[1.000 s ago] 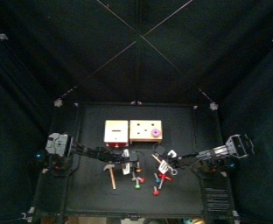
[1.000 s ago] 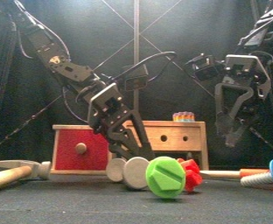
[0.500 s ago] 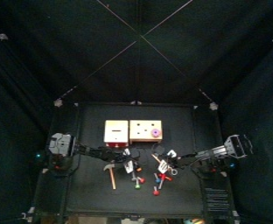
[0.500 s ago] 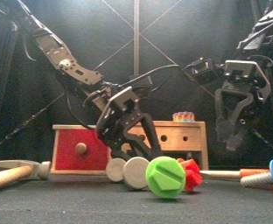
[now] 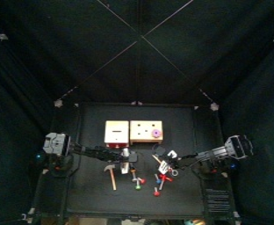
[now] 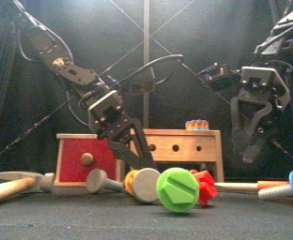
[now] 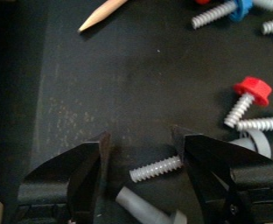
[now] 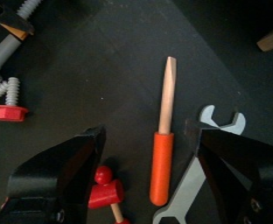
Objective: Grab nail
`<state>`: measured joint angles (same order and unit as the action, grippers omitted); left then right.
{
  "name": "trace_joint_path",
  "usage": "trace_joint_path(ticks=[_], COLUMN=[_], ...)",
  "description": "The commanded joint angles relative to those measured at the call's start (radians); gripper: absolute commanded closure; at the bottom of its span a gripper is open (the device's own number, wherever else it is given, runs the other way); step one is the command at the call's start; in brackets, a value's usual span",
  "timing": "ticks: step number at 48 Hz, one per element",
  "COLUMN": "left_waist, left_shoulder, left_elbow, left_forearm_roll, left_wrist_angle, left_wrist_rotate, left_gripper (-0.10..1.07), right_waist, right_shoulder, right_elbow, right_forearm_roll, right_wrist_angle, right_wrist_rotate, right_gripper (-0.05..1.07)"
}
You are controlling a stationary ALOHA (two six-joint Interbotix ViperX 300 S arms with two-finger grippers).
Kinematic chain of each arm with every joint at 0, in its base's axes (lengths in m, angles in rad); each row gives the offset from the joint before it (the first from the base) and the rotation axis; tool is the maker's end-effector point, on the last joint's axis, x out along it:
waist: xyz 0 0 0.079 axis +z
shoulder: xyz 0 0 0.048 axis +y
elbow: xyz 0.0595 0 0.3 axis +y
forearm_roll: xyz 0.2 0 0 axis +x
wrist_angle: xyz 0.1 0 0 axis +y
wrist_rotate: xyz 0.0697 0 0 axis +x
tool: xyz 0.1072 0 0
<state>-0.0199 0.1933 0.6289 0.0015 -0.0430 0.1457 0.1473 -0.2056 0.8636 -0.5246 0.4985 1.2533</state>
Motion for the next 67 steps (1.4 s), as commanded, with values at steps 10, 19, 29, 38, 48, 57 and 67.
trace_joint_path(ticks=[10,19,29,38,48,57,67], left_waist=[0.003,-0.002,-0.009,-0.015,-0.015,-0.015,-0.041], left_shoulder=[-0.103,-0.121,-0.138,-0.144,-0.161,-0.245,-0.330], left_elbow=[-0.014,0.012,0.026,0.026,0.049,0.153,0.305], left_forearm_roll=[0.035,0.032,0.072,0.025,-0.044,-0.207,-0.416], left_wrist_angle=[0.041,0.086,0.210,0.230,0.155,-0.066,-0.305], left_wrist_rotate=[0.003,0.000,-0.011,-0.017,-0.026,-0.026,-0.023], left_gripper=[0.05,0.05,0.05,0.05,0.05,0.05,0.05], right_waist=[-0.003,-0.002,-0.003,-0.003,0.000,0.005,-0.017], right_shoulder=[-0.002,0.006,0.006,0.020,0.018,-0.012,-0.031], right_elbow=[-0.006,-0.008,-0.011,-0.015,-0.051,-0.110,-0.186], right_forearm_roll=[0.003,0.003,0.003,0.002,-0.026,-0.140,-0.290], right_wrist_angle=[-0.003,-0.003,-0.003,-0.006,-0.008,-0.008,-0.008], right_wrist_rotate=[0.000,0.000,0.000,0.002,-0.012,-0.011,-0.011], right_gripper=[0.01,0.01,0.01,0.01,0.01,0.01,0.02])
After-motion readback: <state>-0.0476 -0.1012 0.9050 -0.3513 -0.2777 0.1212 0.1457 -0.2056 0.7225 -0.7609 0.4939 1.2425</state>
